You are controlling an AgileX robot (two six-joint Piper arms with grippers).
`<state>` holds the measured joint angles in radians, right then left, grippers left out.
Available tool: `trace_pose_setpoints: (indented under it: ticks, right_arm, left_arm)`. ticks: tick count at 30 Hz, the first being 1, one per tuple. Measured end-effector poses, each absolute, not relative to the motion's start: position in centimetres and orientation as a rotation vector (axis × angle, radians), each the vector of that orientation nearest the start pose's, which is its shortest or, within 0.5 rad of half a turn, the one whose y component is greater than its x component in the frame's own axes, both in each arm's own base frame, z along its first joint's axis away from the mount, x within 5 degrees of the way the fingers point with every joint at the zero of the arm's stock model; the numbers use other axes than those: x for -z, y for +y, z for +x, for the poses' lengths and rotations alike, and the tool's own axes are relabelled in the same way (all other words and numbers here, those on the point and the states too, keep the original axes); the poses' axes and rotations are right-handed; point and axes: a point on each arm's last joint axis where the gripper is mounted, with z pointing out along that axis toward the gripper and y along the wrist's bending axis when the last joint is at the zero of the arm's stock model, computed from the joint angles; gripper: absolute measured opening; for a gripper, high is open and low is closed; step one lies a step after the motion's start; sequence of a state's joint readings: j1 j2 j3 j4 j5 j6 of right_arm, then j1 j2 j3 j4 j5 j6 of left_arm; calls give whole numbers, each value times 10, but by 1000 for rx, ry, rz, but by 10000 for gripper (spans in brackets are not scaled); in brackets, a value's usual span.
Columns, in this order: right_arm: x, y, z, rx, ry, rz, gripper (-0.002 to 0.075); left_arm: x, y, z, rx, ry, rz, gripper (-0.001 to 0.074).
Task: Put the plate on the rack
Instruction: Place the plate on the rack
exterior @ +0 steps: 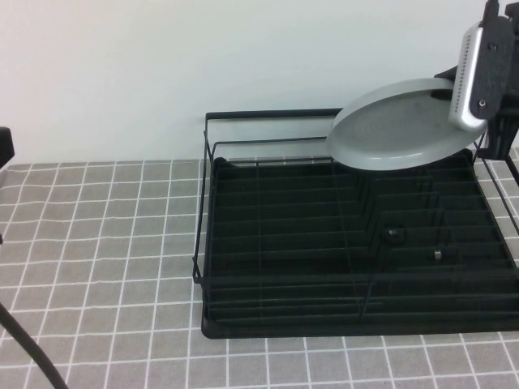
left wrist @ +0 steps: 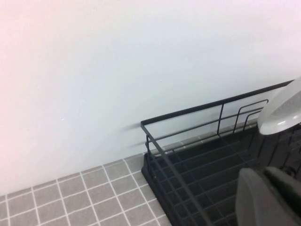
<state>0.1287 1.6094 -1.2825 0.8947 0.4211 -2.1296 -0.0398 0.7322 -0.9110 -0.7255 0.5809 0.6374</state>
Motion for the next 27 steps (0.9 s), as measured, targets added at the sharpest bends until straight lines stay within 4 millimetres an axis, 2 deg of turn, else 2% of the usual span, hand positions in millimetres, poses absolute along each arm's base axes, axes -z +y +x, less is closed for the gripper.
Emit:
trace_pose_setpoints:
  ticks: [6, 13, 16, 22, 23, 24, 27]
  right_arm:
    - [-311, 79, 371, 320, 1475, -1503, -3]
    - [-284, 80, 382, 288, 1522, -1560, 9]
    - [-282, 80, 383, 266, 1551, -1538, 80]
    - [-281, 80, 384, 254, 1581, -1503, 316]
    - [-281, 79, 384, 264, 1581, -1500, 249]
    - [-282, 79, 385, 270, 1583, -1493, 347]
    - [-282, 79, 385, 268, 1593, -1479, 347]
  left_arm:
    - [-412, -38, 134, 354, 1731, 301, 1]
    - [-411, -37, 134, 326, 1740, 320, 1]
    - [-410, -37, 134, 315, 1742, 334, 0]
    - [-410, -37, 134, 315, 1742, 334, 0]
    - [-410, -37, 134, 315, 1742, 334, 1]
    - [-410, -37, 134, 315, 1742, 334, 1]
    - [-410, -38, 134, 318, 1746, 337, 1]
